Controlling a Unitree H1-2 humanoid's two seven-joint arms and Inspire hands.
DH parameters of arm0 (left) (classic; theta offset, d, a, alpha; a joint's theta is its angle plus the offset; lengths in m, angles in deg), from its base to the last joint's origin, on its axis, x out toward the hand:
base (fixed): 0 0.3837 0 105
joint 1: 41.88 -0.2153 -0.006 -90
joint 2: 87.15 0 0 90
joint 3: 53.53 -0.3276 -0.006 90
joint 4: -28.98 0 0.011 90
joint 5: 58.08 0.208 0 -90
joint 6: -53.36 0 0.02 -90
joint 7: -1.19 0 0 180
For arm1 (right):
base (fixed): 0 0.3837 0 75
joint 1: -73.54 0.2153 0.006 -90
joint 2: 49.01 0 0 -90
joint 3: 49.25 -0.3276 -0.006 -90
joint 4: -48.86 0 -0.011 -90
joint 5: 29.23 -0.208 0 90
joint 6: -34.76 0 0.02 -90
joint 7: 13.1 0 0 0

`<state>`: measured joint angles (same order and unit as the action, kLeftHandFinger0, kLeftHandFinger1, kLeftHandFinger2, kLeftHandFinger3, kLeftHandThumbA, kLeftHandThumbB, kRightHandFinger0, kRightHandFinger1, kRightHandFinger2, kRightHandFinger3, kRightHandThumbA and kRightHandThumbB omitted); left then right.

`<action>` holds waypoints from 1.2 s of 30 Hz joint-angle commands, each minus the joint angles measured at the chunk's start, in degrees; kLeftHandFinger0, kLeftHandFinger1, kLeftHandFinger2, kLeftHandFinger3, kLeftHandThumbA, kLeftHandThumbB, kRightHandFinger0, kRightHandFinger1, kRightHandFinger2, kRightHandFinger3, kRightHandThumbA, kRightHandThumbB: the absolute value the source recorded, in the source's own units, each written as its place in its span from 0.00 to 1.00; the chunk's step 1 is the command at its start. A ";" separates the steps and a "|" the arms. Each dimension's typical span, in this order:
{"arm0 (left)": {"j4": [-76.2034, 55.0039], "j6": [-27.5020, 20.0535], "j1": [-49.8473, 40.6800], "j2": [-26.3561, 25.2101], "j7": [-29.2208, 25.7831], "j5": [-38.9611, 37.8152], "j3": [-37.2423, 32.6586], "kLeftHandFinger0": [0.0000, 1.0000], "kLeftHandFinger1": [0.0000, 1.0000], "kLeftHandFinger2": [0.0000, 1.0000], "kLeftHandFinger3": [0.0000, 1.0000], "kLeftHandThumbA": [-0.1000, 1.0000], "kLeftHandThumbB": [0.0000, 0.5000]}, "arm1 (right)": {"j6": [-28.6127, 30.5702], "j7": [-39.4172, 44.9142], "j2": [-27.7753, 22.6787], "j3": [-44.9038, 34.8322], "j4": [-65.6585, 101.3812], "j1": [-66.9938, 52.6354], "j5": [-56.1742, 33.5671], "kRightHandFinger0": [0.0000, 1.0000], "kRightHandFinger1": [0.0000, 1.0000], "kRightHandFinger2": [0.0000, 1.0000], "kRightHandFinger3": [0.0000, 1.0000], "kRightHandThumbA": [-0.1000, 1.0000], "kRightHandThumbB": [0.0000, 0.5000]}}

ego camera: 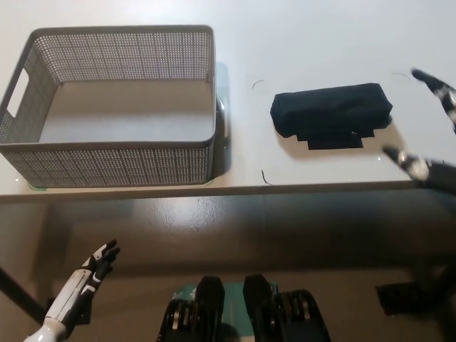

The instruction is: Use the right hand to pick up the pencil case on the right hand side and put it into a grey container on the left side

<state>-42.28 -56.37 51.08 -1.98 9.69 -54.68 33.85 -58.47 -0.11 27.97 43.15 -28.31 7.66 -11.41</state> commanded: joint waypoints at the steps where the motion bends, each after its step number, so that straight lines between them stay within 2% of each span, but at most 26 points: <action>1: 0.32 -3.57 0.66 -1.21 0.91 0.34 0.04 1.00 1.00 1.00 1.00 1.00 0.57 | -2.71 4.17 -2.12 2.96 -7.63 9.84 2.63 1.00 1.00 1.00 1.00 0.63 0.93; 5: 0.74 -4.11 0.29 -1.23 0.59 1.10 -0.14 1.00 1.00 1.00 1.00 1.00 0.59 | -2.78 5.70 -2.55 7.43 -15.73 16.40 6.56 1.00 1.00 1.00 1.00 0.65 0.95; 8: 0.94 -4.89 0.26 -1.73 0.39 2.49 -0.47 1.00 1.00 1.00 1.00 1.00 0.55 | -0.60 6.46 -2.21 13.62 -25.66 23.33 12.39 1.00 1.00 1.00 1.00 0.70 1.00; 11: 1.48 -5.19 0.07 -1.72 0.34 2.70 -0.49 1.00 1.00 1.00 1.00 1.00 0.57 | 1.11 6.36 -1.62 18.94 -35.27 29.06 16.35 1.00 1.00 1.00 1.00 0.73 1.00; 17: 1.58 -5.54 -0.54 -1.51 0.45 2.40 -0.41 1.00 1.00 1.00 1.00 1.00 0.58 | 2.67 4.63 -0.65 24.74 -47.15 35.48 18.80 1.00 1.00 1.00 1.00 0.74 1.00; 22: 1.53 -4.91 -0.72 -1.16 1.33 0.77 -0.18 1.00 1.00 1.00 1.00 1.00 0.63 | 1.64 6.73 -0.39 27.22 -49.80 38.61 18.33 1.00 1.00 1.00 1.00 0.81 1.00; 26: 1.96 -4.92 -0.56 -0.87 1.42 0.48 -0.14 1.00 1.00 1.00 1.00 1.00 0.62 | 0.75 8.75 -0.20 28.80 -51.38 40.81 18.39 1.00 1.00 1.00 1.00 0.85 1.00; 29: 2.10 -4.96 -0.28 -0.74 1.14 0.95 -0.16 1.00 1.00 1.00 1.00 1.00 0.67 | 0.74 9.30 -0.04 29.77 -52.82 42.37 18.94 1.00 1.00 1.00 1.00 0.85 1.00; 36: 1.56 -4.54 -0.48 -1.05 1.19 1.82 -0.22 1.00 1.00 1.00 1.00 1.00 0.69 | 0.19 10.35 0.18 30.56 -53.38 43.88 20.01 1.00 1.00 1.00 1.00 0.83 1.00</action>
<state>-39.95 -58.12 50.79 -1.95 10.30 -53.16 33.71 -58.76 8.33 28.67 73.53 -82.20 47.37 6.35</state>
